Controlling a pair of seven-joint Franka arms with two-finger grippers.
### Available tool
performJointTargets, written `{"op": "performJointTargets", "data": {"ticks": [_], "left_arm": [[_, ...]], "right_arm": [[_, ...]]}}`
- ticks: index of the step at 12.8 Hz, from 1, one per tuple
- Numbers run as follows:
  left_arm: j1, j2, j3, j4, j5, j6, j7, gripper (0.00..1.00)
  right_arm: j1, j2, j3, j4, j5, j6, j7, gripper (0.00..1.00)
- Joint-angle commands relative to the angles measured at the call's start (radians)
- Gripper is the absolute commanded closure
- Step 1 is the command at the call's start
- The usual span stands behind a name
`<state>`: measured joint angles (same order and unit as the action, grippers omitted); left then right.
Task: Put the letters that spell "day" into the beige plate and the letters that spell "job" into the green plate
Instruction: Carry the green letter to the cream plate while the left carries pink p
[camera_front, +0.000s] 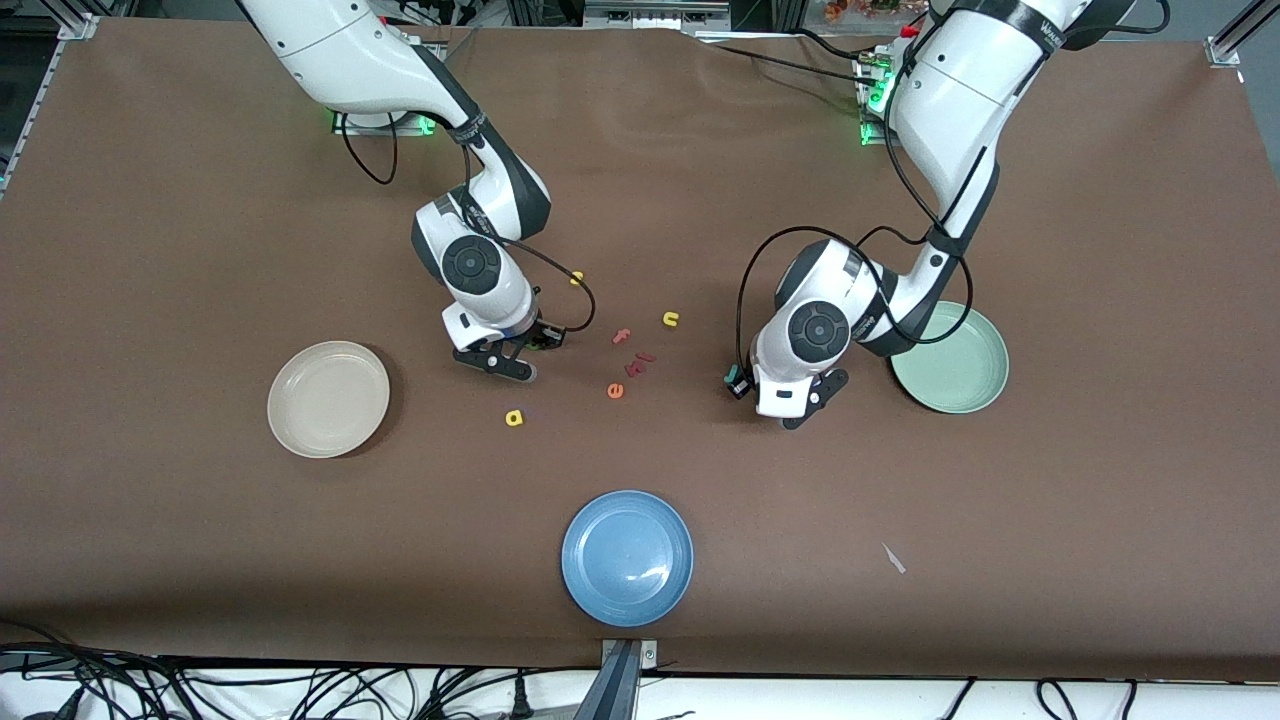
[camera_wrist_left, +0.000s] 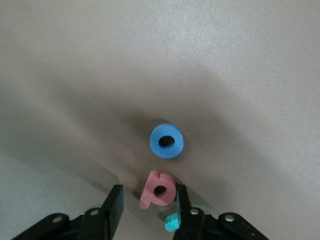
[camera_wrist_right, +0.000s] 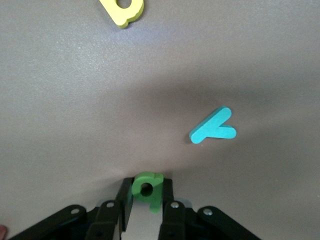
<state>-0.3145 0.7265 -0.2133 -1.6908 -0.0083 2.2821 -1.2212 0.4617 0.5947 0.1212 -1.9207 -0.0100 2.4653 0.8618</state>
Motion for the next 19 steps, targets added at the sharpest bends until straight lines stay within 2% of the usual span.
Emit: {"op": "performJointTargets", "data": {"ticks": [1, 3, 4, 8, 14, 19], "left_arm": [[-0.015, -0.001, 0.008, -0.006, -0.012, 0.01, -0.012, 0.74], [-0.015, -0.002, 0.009, -0.004, -0.012, 0.005, -0.009, 0.96], [-0.014, -0.002, 0.009, -0.003, -0.012, 0.004, -0.001, 1.0], [-0.005, -0.019, 0.009, 0.006, -0.01, -0.004, 0.015, 1.0], [0.044, -0.139, 0.009, 0.016, -0.012, -0.186, 0.139, 1.0], [0.172, -0.216, 0.009, 0.017, -0.012, -0.358, 0.349, 1.0]], "right_arm": [[0.008, 0.016, -0.006, 0.045, -0.019, -0.026, 0.029, 0.9], [0.005, 0.01, -0.015, 0.098, -0.021, -0.119, 0.029, 0.92], [0.003, 0.005, -0.026, 0.12, -0.03, -0.156, 0.025, 0.92], [0.0, -0.013, -0.058, 0.173, -0.07, -0.271, -0.039, 0.94], [-0.002, -0.075, -0.202, 0.172, -0.059, -0.384, -0.364, 0.94], [-0.006, -0.099, -0.319, 0.144, -0.051, -0.379, -0.648, 0.94]]}}
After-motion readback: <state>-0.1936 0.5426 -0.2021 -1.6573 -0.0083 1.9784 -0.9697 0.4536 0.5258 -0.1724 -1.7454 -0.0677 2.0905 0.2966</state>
